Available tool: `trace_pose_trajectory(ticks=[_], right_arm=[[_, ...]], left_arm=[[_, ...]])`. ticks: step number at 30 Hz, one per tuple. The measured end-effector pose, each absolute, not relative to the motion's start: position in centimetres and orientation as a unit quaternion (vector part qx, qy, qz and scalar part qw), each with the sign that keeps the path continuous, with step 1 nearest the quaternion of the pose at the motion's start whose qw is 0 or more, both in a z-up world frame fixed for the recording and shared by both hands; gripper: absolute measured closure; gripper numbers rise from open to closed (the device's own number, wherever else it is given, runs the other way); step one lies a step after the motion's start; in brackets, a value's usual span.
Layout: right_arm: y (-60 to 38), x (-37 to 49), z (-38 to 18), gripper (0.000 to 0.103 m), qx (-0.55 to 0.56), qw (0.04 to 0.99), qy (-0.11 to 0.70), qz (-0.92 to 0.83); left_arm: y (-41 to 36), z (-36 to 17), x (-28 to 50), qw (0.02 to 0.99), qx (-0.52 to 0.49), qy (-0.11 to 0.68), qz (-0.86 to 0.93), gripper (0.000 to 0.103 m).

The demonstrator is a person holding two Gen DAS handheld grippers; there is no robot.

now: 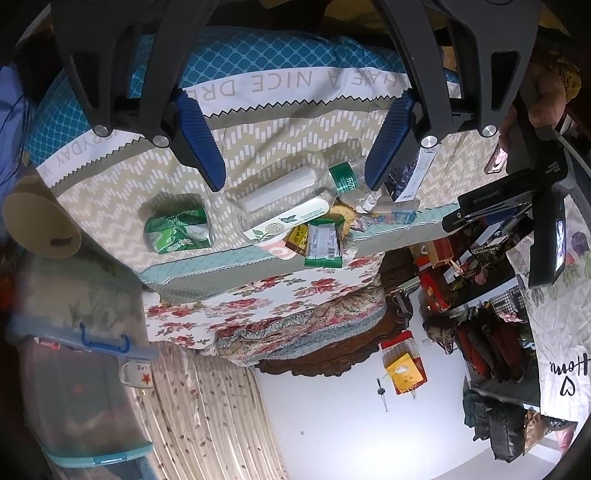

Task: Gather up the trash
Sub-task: 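Move both tools toward the trash on the bedspread, then grasp the clear water bottle with the left tool while the right tool grasps the green can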

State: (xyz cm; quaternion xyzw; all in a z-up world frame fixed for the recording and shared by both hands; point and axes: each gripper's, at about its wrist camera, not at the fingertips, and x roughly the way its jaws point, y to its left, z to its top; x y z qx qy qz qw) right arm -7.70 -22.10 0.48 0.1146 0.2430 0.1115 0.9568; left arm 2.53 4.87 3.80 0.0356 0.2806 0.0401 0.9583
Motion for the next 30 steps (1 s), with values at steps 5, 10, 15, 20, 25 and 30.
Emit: trace_pose_trajectory(ticks=[5,10,15,20,25,30], right_arm=[[-22.2,-7.7,0.5,0.025,0.116,0.957,0.242,0.108],[-22.5,-7.7,0.4,0.021,0.122,0.957,0.243,0.103],[-23.3,-7.6,0.1,0.021,0.13,0.957,0.242,0.093],[-25.3,-7.1,-1.0,0.021,0.145,0.955,0.249,0.068],[-28.1,-5.1,-3.3,0.021,0.168,0.945,0.277,0.05],[-32.6,-0.6,-5.5,0.02,0.211,0.924,0.316,0.032]], left_arm=[[5.0,3.6,2.6,0.958,0.034,0.283,0.041,0.009],[5.0,3.3,2.6,0.957,0.034,0.286,0.041,0.009],[4.2,3.1,2.8,0.955,0.033,0.294,0.025,0.009],[1.1,2.8,3.3,0.951,0.052,0.302,-0.044,0.009],[-5.5,0.8,6.0,0.927,0.137,0.324,-0.128,0.009],[-10.2,-2.8,9.9,0.897,0.191,0.371,-0.147,0.009]])
